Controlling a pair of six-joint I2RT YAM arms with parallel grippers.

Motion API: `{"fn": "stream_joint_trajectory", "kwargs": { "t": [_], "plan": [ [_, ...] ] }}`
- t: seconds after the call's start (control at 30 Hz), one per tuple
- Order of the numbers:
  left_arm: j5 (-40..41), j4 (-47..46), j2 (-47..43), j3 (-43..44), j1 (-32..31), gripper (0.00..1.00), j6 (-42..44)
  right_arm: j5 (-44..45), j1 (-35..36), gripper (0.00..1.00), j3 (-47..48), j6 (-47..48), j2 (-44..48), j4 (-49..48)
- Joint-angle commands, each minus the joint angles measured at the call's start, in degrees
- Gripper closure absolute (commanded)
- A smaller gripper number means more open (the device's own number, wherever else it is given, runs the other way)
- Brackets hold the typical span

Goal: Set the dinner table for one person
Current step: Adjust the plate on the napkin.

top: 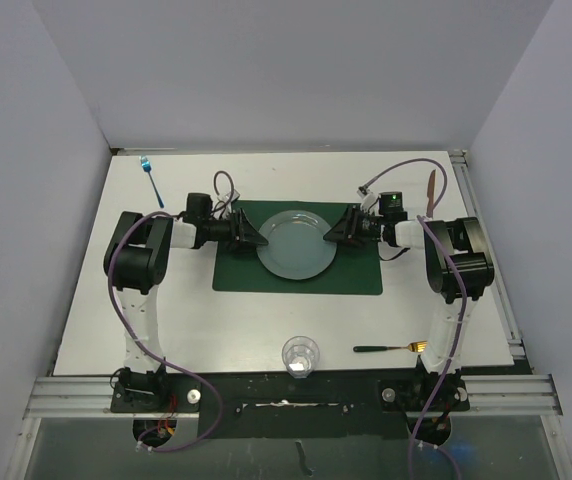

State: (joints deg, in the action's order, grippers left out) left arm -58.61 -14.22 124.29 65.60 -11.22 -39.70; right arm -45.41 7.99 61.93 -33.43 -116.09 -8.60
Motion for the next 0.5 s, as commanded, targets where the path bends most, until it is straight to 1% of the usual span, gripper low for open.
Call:
{"fn": "stream_joint_trajectory", "kwargs": {
  "t": [0.0,0.47],
  "plan": [
    [5.0,6.6,-1.2,0.0,-0.3,0.51,5.4,0.5,0.6,0.62,0.7,1.9,1.4,1.0],
    [10.5,13.4,-5.1,-0.6,2.1,0.50,9.3,5.9,-2.0,0.62,-0.9,6.2,8.4,8.0]
  ]
}}
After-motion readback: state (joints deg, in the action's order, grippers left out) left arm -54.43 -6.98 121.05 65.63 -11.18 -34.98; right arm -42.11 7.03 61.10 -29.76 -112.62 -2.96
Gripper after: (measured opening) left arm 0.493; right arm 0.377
